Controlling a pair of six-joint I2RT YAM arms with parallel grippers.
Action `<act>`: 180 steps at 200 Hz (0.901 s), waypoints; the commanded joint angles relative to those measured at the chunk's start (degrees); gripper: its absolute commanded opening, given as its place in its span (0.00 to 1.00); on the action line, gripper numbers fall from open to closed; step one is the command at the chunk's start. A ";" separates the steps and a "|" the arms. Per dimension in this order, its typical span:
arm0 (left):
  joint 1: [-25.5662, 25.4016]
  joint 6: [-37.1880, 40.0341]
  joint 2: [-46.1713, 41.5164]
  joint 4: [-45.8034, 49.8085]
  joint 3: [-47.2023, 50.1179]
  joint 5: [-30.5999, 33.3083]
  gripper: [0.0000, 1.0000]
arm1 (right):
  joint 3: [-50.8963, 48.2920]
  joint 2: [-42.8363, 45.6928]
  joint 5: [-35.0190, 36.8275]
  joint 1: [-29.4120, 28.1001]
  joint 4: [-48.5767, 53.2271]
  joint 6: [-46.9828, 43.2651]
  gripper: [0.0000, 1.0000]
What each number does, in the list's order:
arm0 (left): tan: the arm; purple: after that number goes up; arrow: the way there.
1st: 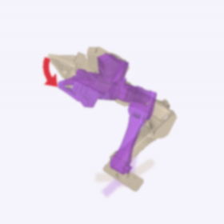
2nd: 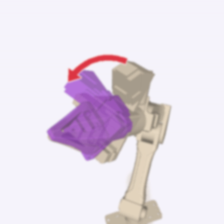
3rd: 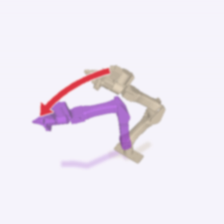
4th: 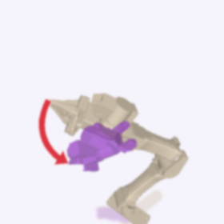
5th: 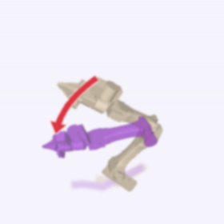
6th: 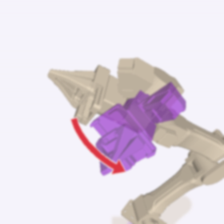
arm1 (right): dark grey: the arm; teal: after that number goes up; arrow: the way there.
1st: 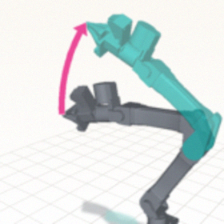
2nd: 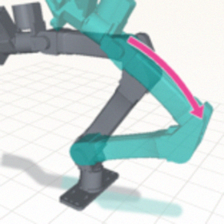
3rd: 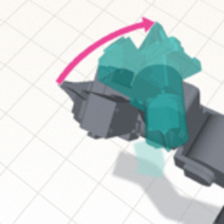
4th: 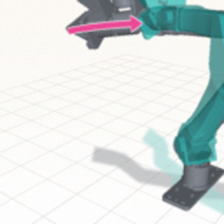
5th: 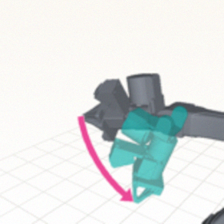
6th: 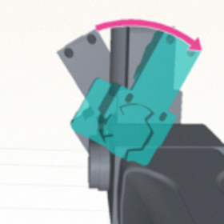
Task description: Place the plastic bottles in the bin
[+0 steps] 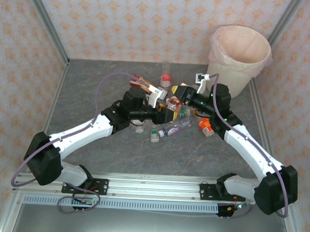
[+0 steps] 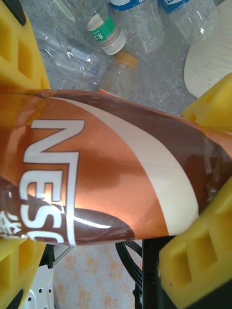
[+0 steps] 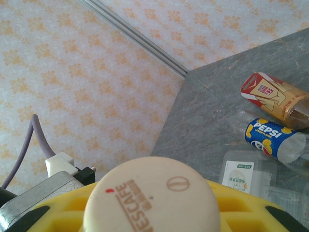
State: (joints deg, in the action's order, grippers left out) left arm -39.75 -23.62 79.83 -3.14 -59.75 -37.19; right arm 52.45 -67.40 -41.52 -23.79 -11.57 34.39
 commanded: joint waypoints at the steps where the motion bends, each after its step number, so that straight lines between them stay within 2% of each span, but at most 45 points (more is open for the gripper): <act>1: -0.33 2.00 0.32 1.31 -1.52 1.47 0.48 | 1.62 0.02 0.66 -0.30 -0.64 -0.81 0.00; 27: -0.31 2.10 -0.29 1.34 -0.78 2.89 0.73 | 1.65 0.05 2.25 -0.30 0.37 -0.98 0.00; 59: -0.28 2.00 -2.49 -0.15 1.57 6.67 0.95 | 2.03 0.06 8.17 -0.29 4.82 -2.40 0.00; 72: -0.31 1.89 -3.80 -0.91 2.95 8.78 1.00 | 2.50 -0.06 11.75 -0.29 7.98 -3.69 0.00; 95: -0.33 1.58 -6.67 -0.91 5.53 15.06 1.00 | 4.33 -0.10 20.01 -0.38 15.57 -5.78 0.00; 118: -0.29 0.14 -9.98 0.37 8.44 28.28 1.00 | 7.18 -2.07 29.75 -0.30 23.94 -8.46 0.00; 141: -0.24 -1.61 -12.81 3.15 11.49 42.88 1.00 | 9.43 -2.94 38.61 -0.29 28.20 -11.94 0.00; 163: -0.24 -4.45 -14.42 9.51 12.71 56.98 1.00 | 11.76 -3.89 45.93 -0.20 30.29 -15.91 0.00; 180: 0.02 -10.84 -14.75 18.22 12.26 69.77 1.00 | 14.21 -4.32 49.17 -0.07 30.14 -19.88 0.00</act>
State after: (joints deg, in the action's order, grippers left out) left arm -39.77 -26.57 66.30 3.03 -48.03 8.58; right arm 62.33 -71.29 -3.25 -23.86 15.77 21.89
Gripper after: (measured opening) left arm 0.993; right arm 0.364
